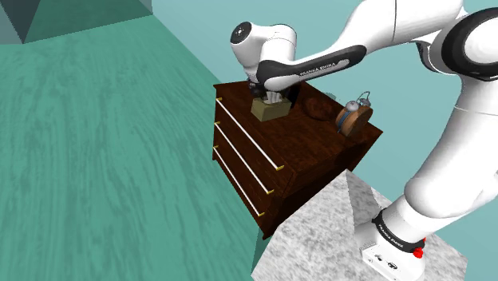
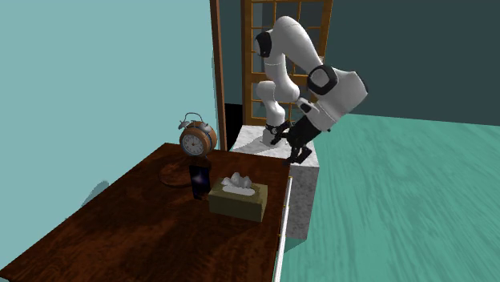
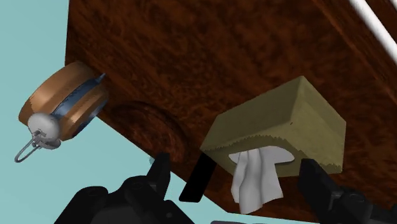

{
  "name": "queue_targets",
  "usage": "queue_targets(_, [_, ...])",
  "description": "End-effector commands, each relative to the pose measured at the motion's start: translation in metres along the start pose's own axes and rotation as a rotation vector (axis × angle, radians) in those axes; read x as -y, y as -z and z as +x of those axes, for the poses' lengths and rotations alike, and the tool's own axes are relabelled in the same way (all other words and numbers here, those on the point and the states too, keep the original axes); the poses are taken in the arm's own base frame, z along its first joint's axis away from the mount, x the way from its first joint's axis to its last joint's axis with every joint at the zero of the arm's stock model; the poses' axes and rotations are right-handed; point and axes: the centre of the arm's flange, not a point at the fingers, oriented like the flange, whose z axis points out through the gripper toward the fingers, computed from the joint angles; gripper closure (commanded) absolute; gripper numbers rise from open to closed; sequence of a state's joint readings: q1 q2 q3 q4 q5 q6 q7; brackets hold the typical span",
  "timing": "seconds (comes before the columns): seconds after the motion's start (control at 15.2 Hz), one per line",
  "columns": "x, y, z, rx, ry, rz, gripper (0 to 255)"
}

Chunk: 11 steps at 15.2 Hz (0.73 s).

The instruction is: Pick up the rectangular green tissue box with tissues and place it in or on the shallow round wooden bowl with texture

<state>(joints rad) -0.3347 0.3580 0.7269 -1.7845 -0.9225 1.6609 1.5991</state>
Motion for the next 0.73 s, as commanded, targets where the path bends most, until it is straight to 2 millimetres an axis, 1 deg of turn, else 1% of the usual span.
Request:
queue_targets(0.0, [0.022, -0.017, 0.013, -0.028, -0.068, -0.055, 0])
queue_targets(0.26, [0.058, -0.052, 0.044, -0.073, -0.195, -0.158, 0])
queue_targets(0.46, [0.08, -0.08, 0.072, -0.107, -0.289, -0.234, 0])
queue_targets(0.59, [0.09, -0.095, 0.087, -0.125, -0.34, -0.276, 0])
queue_targets(0.66, [0.088, -0.1, 0.088, -0.125, -0.34, -0.276, 0])
